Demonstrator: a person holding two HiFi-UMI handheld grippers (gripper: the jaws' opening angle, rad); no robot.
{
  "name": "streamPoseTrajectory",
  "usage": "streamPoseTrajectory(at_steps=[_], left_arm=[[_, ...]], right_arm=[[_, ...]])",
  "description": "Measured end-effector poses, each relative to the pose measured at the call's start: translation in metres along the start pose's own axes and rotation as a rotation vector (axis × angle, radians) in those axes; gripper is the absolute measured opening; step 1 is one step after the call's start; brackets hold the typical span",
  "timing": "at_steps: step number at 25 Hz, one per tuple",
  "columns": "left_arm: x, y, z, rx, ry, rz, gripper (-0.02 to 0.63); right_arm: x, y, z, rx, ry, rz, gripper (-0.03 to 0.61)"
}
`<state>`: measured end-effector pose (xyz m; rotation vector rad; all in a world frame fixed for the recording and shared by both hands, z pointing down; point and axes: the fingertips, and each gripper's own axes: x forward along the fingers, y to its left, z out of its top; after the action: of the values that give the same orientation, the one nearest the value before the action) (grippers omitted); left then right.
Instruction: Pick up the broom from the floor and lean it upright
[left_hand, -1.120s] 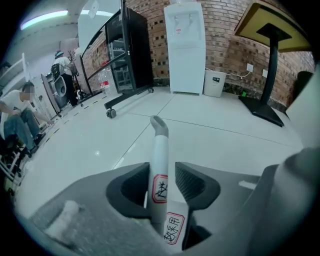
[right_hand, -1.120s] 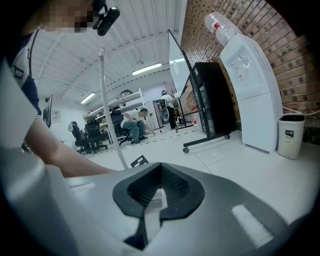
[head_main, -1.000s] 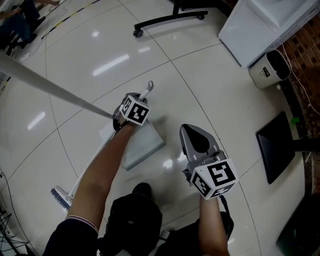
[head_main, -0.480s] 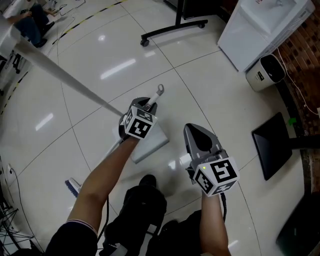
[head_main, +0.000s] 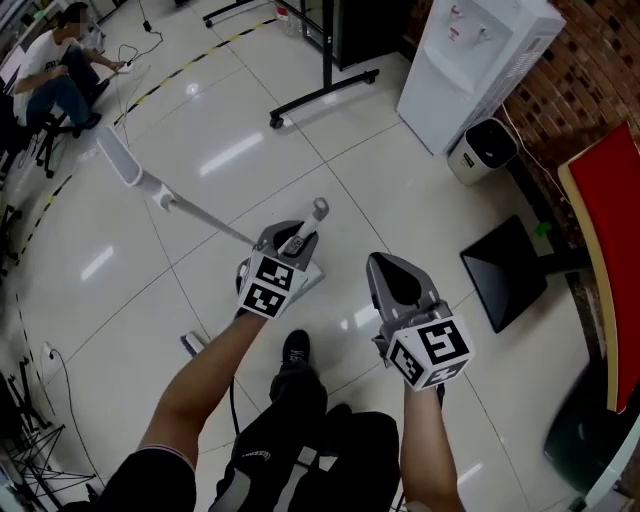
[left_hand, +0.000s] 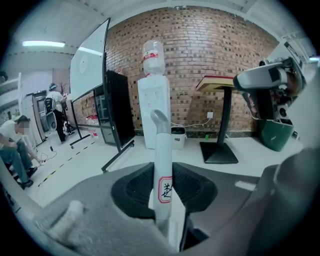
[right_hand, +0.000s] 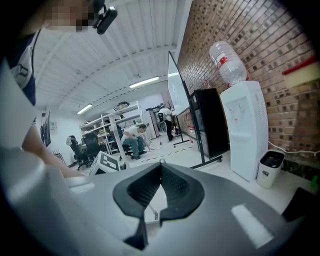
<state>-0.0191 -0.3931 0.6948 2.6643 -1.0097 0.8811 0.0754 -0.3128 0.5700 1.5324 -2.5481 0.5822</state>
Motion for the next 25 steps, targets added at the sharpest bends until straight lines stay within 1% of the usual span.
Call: streamPoseTrajectory(at_steps=[3, 7, 11, 15, 18, 22, 25], left_arm=[[-0.039, -0.020, 0.046, 0.015, -0.034, -0.026, 0.103], [-0.092, -0.046, 0.098, 0.035, -0.058, -0.043, 0.103], [-0.140, -0.077, 0.137, 0.052, -0.061, -0.079, 0.100], [-0.178, -0.104, 0.170, 0.052, -0.062, -0.097, 0.098], [-0.193, -0.116, 0.194, 0.054, -0.070, -0.106, 0.098], [-0.197, -0.130, 0.224, 0.050, -0.084, -0.116, 0.097], [-0.191, -0.152, 0.248, 0.048, -0.089, -0.167, 0.095]], right_arm=[[-0.035, 0.009, 0.037, -0.005, 0.010, -0.012, 0.006], [-0.083, 0.029, 0.077, -0.019, 0.030, -0.002, 0.006], [-0.125, 0.052, 0.111, -0.030, 0.034, 0.006, 0.006], [-0.163, 0.066, 0.145, -0.038, 0.015, -0.005, 0.006], [-0.190, 0.069, 0.169, -0.043, -0.012, -0.032, 0.006], [-0.218, 0.060, 0.193, -0.035, -0.046, -0.076, 0.006], [-0.234, 0.048, 0.207, -0.027, -0.061, -0.124, 0.006]])
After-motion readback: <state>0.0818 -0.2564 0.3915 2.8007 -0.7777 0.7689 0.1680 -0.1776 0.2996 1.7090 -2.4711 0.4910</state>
